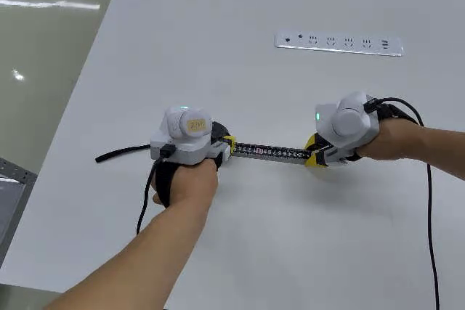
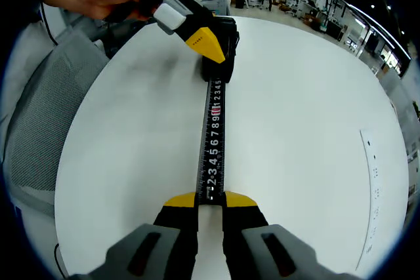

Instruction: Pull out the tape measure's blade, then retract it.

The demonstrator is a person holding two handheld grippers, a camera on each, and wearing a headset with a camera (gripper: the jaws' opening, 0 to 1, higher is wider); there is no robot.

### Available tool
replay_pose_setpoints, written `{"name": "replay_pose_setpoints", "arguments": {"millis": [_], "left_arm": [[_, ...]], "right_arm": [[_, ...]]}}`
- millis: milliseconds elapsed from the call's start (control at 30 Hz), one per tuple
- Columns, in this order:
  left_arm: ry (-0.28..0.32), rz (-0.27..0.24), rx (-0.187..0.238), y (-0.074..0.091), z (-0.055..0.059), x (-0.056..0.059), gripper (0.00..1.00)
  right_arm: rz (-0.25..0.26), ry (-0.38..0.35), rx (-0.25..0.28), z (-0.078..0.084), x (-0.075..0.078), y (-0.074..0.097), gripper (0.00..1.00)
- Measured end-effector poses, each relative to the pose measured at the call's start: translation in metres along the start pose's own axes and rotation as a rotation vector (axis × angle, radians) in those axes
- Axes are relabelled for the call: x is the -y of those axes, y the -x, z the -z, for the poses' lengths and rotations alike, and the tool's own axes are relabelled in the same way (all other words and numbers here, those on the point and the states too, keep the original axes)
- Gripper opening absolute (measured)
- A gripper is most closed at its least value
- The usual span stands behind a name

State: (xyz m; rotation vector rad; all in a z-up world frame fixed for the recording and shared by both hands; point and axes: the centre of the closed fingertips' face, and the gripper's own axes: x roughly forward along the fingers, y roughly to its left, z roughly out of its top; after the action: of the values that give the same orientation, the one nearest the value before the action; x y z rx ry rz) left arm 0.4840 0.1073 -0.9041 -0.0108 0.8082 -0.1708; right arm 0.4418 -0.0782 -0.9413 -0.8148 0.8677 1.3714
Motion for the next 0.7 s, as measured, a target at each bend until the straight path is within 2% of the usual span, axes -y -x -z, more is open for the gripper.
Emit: {"name": "replay_pose_setpoints", "arguments": {"millis": [700], "left_arm": [[0.001, 0.000, -0.002, -0.002, 0.000, -0.001, 0.57]], "right_arm": [[0.036, 0.013, 0.028, -0.021, 0.001, -0.001, 0.12]]}}
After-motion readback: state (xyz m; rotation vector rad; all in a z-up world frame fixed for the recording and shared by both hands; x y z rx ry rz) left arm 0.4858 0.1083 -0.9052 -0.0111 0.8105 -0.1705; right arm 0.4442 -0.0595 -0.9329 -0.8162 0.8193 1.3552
